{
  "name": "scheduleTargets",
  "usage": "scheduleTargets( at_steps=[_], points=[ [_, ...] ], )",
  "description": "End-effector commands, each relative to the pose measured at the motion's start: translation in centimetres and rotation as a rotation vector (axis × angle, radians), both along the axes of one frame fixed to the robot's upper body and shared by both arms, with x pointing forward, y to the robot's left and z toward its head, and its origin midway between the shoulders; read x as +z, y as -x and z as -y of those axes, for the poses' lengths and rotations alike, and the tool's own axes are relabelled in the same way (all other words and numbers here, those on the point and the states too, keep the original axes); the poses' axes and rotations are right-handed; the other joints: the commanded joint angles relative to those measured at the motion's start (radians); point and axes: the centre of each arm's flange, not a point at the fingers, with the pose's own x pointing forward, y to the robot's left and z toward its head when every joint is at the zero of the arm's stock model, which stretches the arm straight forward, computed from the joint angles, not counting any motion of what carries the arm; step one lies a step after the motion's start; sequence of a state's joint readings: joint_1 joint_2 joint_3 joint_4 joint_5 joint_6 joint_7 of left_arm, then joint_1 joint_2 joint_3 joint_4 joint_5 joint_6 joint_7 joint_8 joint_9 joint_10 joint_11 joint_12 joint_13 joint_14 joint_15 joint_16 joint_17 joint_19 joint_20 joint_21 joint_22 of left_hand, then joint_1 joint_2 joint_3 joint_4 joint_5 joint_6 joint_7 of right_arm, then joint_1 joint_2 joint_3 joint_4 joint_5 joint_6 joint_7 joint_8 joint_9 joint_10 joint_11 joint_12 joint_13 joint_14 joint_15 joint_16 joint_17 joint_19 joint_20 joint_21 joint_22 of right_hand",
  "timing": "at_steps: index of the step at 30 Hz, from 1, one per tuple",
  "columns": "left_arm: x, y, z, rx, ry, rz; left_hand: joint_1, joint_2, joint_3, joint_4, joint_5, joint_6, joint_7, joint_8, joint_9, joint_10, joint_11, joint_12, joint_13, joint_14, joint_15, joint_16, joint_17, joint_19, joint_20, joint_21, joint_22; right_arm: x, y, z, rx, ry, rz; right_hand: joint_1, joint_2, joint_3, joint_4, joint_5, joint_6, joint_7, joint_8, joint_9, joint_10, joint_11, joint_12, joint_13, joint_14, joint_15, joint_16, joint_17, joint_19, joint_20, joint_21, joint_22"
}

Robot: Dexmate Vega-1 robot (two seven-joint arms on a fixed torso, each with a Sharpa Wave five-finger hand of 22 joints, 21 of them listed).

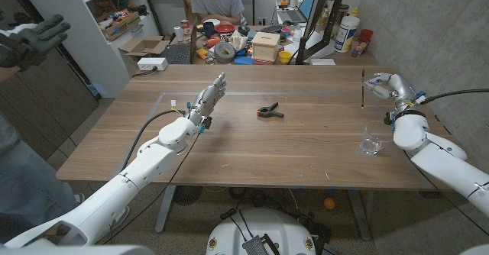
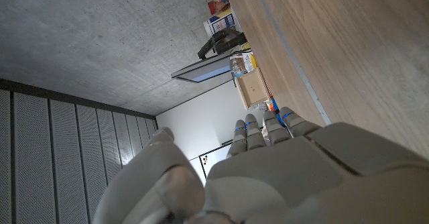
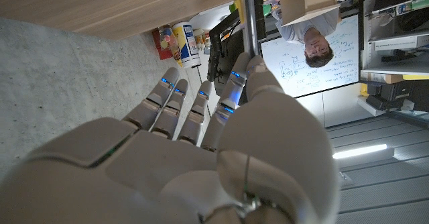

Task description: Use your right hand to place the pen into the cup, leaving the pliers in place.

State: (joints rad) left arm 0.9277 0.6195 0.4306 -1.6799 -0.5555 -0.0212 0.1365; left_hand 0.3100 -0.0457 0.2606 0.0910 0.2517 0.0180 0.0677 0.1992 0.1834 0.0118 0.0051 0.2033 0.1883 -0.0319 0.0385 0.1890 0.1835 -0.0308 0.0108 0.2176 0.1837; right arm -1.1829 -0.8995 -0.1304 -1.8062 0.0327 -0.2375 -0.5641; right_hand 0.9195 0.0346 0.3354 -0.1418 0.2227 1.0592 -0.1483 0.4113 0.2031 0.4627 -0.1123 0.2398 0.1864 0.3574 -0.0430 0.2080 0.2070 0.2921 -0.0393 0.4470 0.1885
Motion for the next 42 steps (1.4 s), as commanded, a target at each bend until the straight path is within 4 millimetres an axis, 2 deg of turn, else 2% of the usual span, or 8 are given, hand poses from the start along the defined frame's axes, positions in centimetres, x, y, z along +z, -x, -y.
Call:
scheduleTargets(
  at_steps=[1,4,9,11,20,42],
  points=[
    [0.5,0.0,0.4,-0.010,-0.010,0.011,0.010,0.005,-0.008,-0.001,-0.002,0.010,0.001,0.001,0.005,0.005,0.001,0.001,0.002,0.011,0.002,0.004,0.005,0.016,-0.004,0.005,0.003,-1.2,1.8,0.5,0.056,-0.131,0.062,0.010,0.003,0.000,0.005,0.003,0.042,-0.030,0.005,0.032,0.002,0.002,-0.005,0.000,0.001,-0.052,-0.001,0.002,0.001,-0.037,-0.004,0.003],
    [0.7,0.1,0.4,-0.010,-0.014,0.016,0.011,0.006,-0.010,-0.002,-0.002,0.015,0.003,0.003,0.005,0.016,0.000,0.005,0.002,0.027,-0.002,0.009,0.006,0.041,-0.016,0.014,0.003,-1.7,2.1,0.7,0.076,-0.161,0.077,0.011,0.004,0.000,0.005,0.003,0.042,-0.030,0.005,0.033,0.002,0.002,-0.006,0.000,0.001,-0.053,-0.001,0.003,0.001,-0.037,-0.004,0.003],
    [0.9,0.0,0.5,-0.012,-0.018,0.013,0.012,0.006,-0.010,-0.002,-0.002,0.017,0.002,0.003,0.005,0.015,-0.001,0.005,0.002,0.032,-0.002,0.010,0.006,0.042,-0.016,0.014,0.004,-2.4,2.9,0.9,0.081,-0.191,0.099,0.012,0.003,-0.002,0.005,0.002,0.044,-0.030,0.007,0.033,0.002,0.002,-0.006,0.000,0.002,-0.050,-0.001,0.002,0.002,-0.035,-0.005,0.003],
    [0.8,0.0,0.6,-0.013,-0.021,0.012,0.012,0.006,-0.011,-0.002,-0.002,0.017,0.001,0.003,0.005,0.014,0.005,0.004,0.002,0.030,0.000,0.008,0.006,0.039,-0.015,0.012,0.004,-2.7,3.1,1.0,0.083,-0.201,0.105,0.013,0.003,-0.002,0.005,0.002,0.043,-0.030,0.007,0.033,0.003,0.003,-0.007,0.000,0.002,-0.050,-0.001,0.002,0.002,-0.035,-0.005,0.003],
    [0.6,-0.1,0.7,-0.014,-0.023,0.004,0.013,0.007,-0.013,-0.003,-0.003,0.017,0.001,0.002,0.005,0.009,0.002,0.001,0.002,0.018,0.002,0.003,0.006,0.017,-0.007,0.003,0.004,-4.5,4.6,1.8,0.076,-0.276,0.135,0.013,0.004,-0.004,0.007,0.001,0.044,-0.030,0.009,0.034,0.005,0.004,-0.007,0.000,0.003,-0.049,-0.001,0.003,0.002,-0.034,-0.007,0.003],
    [1.0,-0.6,1.5,-0.027,-0.041,-0.002,0.015,0.008,-0.016,-0.003,-0.003,0.016,0.001,0.001,0.005,0.005,-0.002,-0.001,0.002,0.014,0.003,0.001,0.006,0.009,-0.005,-0.001,0.004,-7.8,7.9,1.7,0.044,-0.339,0.224,0.018,0.006,-0.007,0.008,-0.001,0.042,-0.031,0.010,0.033,0.008,0.004,-0.010,0.001,0.002,-0.047,-0.001,0.003,0.003,-0.031,-0.010,0.004]
  ],
)
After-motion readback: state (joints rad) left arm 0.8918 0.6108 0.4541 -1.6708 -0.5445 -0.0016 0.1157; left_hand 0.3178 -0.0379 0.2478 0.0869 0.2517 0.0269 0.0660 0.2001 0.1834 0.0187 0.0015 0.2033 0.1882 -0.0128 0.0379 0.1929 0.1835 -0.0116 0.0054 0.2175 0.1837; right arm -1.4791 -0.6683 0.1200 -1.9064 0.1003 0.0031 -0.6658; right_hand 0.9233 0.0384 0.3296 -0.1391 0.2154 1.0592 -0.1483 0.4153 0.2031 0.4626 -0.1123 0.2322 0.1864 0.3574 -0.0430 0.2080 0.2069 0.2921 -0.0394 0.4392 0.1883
